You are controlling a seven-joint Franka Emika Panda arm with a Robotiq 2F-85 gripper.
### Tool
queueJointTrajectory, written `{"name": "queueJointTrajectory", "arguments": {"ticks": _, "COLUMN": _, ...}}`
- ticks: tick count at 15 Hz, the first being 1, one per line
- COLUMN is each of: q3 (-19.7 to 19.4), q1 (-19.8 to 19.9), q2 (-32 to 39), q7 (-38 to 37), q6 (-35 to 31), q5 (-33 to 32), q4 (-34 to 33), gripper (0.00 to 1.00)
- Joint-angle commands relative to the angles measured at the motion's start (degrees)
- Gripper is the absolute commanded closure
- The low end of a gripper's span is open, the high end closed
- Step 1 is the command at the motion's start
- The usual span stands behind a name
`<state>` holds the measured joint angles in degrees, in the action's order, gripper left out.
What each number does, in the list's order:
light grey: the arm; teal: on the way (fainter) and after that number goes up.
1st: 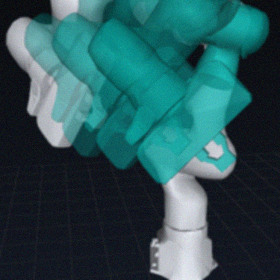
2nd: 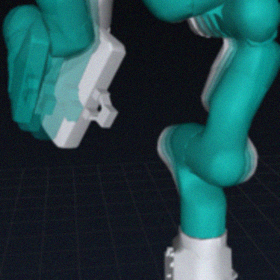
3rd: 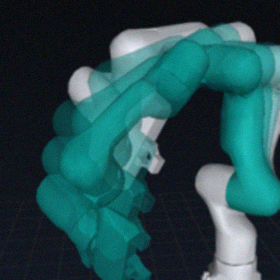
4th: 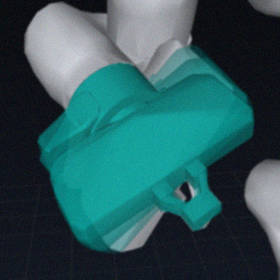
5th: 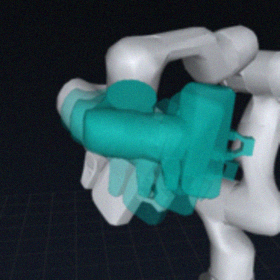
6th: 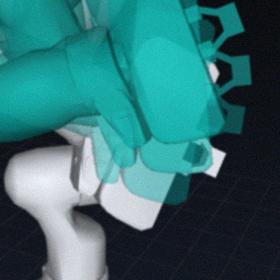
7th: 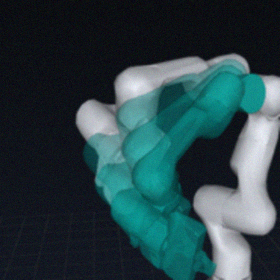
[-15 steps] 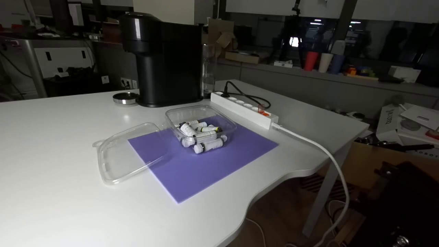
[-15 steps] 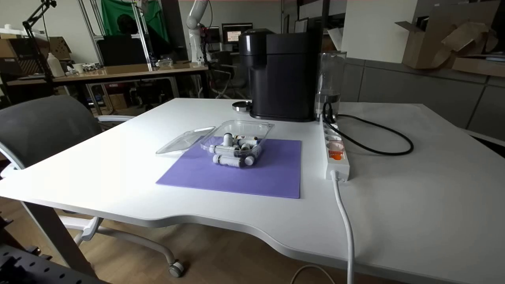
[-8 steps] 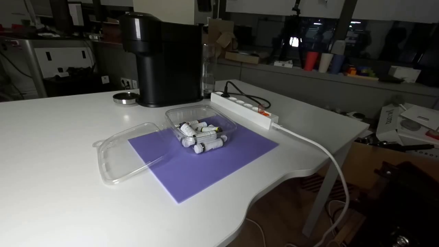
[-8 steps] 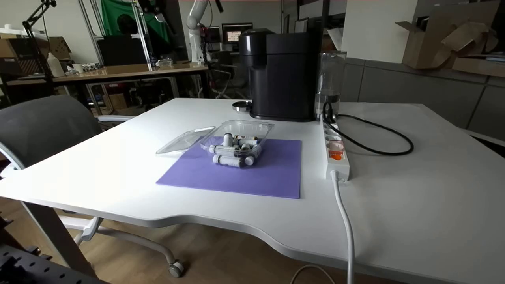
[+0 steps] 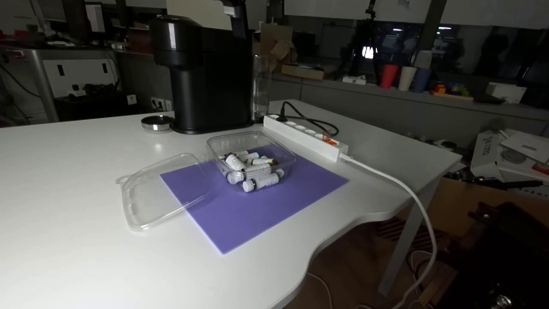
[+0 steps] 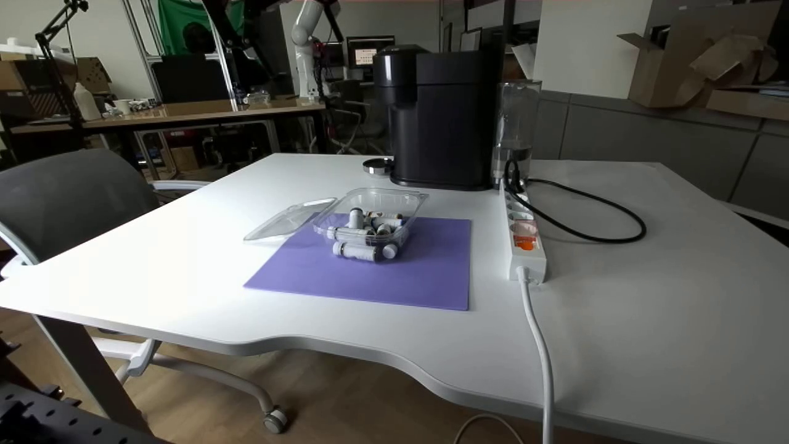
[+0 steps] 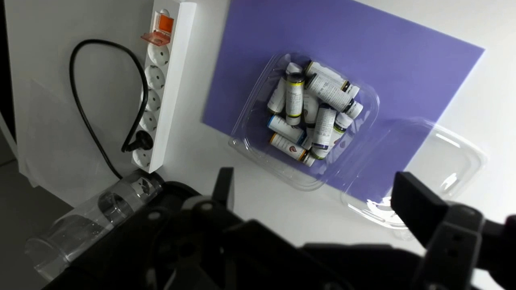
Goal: Close the plastic container.
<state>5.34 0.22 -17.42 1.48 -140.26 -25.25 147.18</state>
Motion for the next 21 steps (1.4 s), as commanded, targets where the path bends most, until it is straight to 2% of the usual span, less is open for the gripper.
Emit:
{"name": "queueJointTrajectory", "arguments": {"ticks": 1, "q3": 1.32, "q1": 0.01, "q2": 0.65, "q7": -0.17, "q6": -4.54, "q5": -4.82, "q4": 2.41, "gripper": 0.00}}
{"name": "queueJointTrajectory", "arguments": {"ticks": 4, "q3": 2.64, "q1": 0.36, "q2": 2.91, "q7": -1.14, "q6": -9.58, "q5": -9.21, "q4": 4.80, "gripper": 0.00}}
{"name": "queueJointTrajectory", "arguments": {"ticks": 9, "q3": 2.88, "q1": -0.36, "q2": 8.31, "q7": -0.33, "q6": -13.68, "q5": -14.93, "q4": 7.53, "gripper": 0.00}}
{"name": "queueJointTrajectory", "arguments": {"ticks": 11, "q3": 4.08, "q1": 1.19, "q2": 9.38, "q7": -5.03, "q6": -14.60, "q5": -19.27, "q4": 8.15, "gripper": 0.00}}
{"name": "queueJointTrajectory", "arguments": {"ticks": 12, "q3": 3.39, "q1": 0.02, "q2": 8.99, "q7": -1.14, "q6": -13.46, "q5": -15.73, "q4": 7.57, "gripper": 0.00}}
{"name": "queueJointTrajectory", "arguments": {"ticks": 15, "q3": 3.58, "q1": 0.50, "q2": 10.17, "q7": -2.58, "q6": -14.18, "q5": -17.58, "q4": 7.74, "gripper": 0.00}}
{"name": "queueJointTrajectory", "arguments": {"ticks": 21, "q3": 7.42, "q1": 1.58, "q2": 11.73, "q7": -17.02, "q6": -9.30, "q5": -42.10, "q4": 5.55, "gripper": 0.00}}
